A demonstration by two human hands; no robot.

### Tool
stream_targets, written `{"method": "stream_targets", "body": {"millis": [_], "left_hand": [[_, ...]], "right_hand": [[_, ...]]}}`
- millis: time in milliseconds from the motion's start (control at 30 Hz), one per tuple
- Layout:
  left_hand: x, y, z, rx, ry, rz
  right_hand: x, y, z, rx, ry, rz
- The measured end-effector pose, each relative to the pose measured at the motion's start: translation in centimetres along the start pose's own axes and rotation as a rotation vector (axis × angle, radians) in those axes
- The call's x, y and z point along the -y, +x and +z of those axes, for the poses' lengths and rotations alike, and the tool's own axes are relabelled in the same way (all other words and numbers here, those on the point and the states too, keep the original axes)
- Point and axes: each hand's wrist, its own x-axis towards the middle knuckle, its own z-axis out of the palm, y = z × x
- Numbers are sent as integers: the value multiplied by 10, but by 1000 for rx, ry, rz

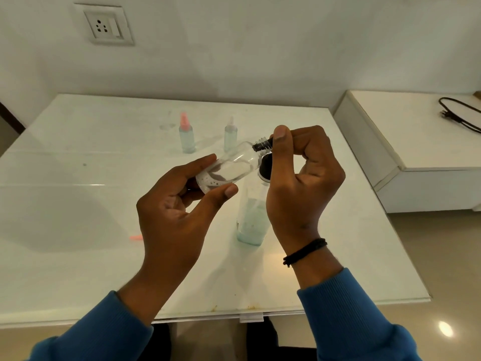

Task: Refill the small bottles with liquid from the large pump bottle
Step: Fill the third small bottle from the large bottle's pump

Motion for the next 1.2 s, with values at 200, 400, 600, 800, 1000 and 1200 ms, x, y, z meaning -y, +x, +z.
{"method": "stream_targets", "body": {"millis": [200, 400, 600, 800, 1000, 1200], "left_hand": [[1, 0, -1, 11, 2, -1], [-1, 1, 0, 9, -19, -6], [2, 0, -2, 9, -13, -10], [1, 1, -1, 8, -11, 0], [3, 0, -1, -3, -2, 6], [2, 1, -1, 10, 16, 8]], "right_hand": [[-1, -5, 1, -6, 11, -1], [2, -2, 1, -18, 4, -2], [0, -7, 2, -8, 7, 10], [2, -2, 1, -7, 4, 13], [2, -5, 2, -3, -6, 14], [2, -3, 1, -6, 2, 36]]}}
